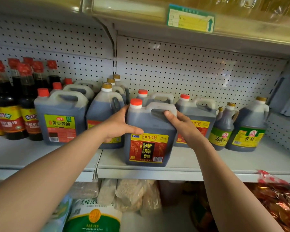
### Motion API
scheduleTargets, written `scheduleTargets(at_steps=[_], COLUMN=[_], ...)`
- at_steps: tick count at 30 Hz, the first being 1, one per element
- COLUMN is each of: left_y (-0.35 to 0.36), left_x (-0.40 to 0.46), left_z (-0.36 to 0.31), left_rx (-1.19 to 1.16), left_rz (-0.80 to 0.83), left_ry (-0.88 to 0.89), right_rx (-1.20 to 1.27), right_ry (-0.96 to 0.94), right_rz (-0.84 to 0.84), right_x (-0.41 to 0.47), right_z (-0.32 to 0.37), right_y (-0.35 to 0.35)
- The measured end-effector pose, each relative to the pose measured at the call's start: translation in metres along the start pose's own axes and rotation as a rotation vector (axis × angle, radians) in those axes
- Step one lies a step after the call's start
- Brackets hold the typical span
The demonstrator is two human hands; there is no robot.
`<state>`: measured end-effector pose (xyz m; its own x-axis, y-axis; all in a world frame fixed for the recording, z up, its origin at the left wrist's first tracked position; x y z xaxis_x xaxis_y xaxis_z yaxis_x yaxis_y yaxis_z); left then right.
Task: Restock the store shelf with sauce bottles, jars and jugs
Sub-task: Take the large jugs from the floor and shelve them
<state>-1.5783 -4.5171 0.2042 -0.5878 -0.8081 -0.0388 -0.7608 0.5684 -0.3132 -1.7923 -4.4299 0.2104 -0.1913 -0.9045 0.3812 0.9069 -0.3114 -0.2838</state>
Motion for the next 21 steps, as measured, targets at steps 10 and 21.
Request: scheduleTargets(at_steps=[10, 21], left_y=[0.0, 0.0], left_x=[-0.001, -0.001], left_z=[0.001, 0.001], left_rx=[0.007, 0.011], left_rz=[-0.022, -0.028], left_ry=[-0.013, -0.022], right_rx=[-0.017, 0.121], right_ry=[-0.008, -0.004], right_rz=[0.016, 0.04], right_x=[0.003, 0.007], right_z=[0.002, -0.012], right_y=[-0.003, -0.001])
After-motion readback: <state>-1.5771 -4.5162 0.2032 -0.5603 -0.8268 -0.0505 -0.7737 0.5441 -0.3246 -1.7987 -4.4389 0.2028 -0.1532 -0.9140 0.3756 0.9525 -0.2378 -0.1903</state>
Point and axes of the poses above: each hand's wrist, its own x-axis towards the middle knuckle, its own y-axis out of the palm, z = x × y, the point moved 5 cm from there along x, towards the middle knuckle, and after that the axes turned 9 degrees about -y, right-handed, at the moved point
